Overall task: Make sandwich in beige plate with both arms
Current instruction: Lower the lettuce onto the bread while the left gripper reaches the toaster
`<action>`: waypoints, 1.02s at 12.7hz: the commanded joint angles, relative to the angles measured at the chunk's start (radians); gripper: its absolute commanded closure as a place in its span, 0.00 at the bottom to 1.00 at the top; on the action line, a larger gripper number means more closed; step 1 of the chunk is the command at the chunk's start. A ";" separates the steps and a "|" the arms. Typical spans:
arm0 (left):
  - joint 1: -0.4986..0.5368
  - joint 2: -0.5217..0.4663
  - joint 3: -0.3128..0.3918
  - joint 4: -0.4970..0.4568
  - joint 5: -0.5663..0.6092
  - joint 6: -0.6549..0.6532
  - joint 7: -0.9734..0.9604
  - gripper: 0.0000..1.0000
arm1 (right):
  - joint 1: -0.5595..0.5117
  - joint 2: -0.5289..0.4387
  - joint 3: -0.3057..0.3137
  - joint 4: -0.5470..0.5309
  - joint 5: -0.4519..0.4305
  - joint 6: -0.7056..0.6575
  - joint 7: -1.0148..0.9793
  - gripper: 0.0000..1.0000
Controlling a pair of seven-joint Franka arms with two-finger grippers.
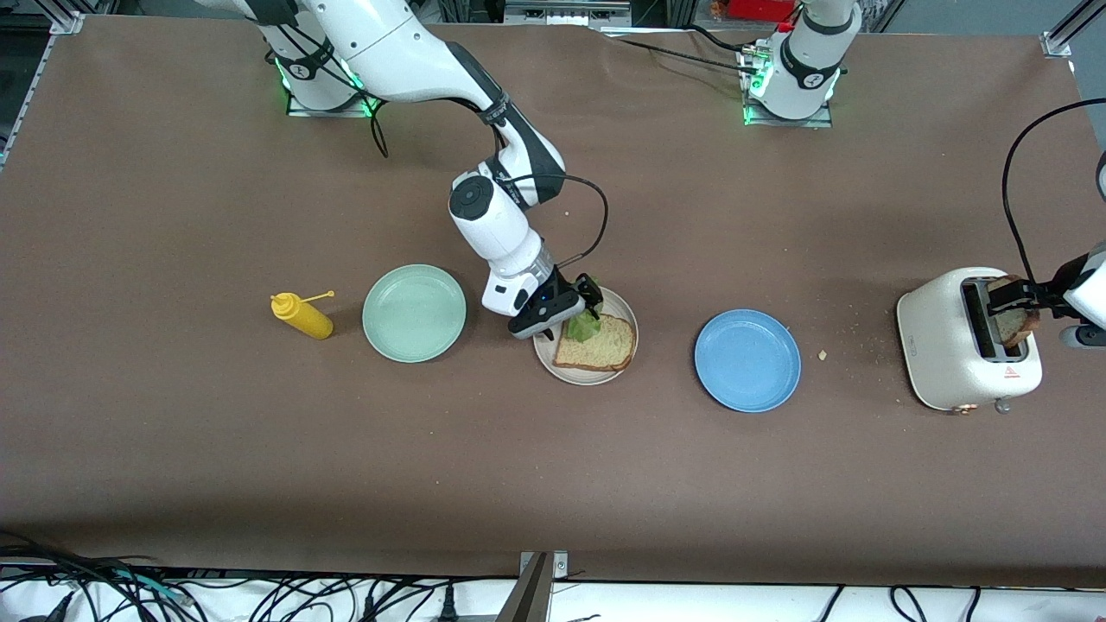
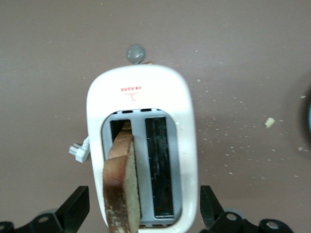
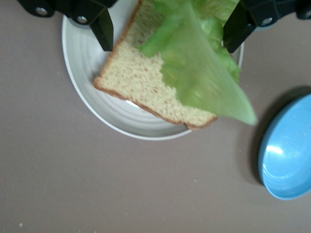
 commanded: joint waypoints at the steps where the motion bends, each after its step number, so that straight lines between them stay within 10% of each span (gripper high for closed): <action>1: 0.043 -0.025 -0.011 -0.054 0.041 0.044 0.022 0.01 | 0.019 0.048 -0.010 0.077 0.012 0.009 0.023 0.00; 3: 0.055 0.000 -0.011 -0.058 0.037 0.044 0.005 0.11 | 0.019 0.062 -0.010 0.099 0.012 0.009 0.023 0.00; 7: 0.055 0.006 -0.016 -0.052 0.032 -0.009 -0.069 0.98 | 0.019 0.075 -0.033 0.125 0.006 0.006 0.012 0.00; 13: 0.052 -0.023 -0.022 0.055 0.032 -0.153 -0.081 1.00 | 0.002 0.084 -0.095 0.156 0.005 0.004 -0.054 0.00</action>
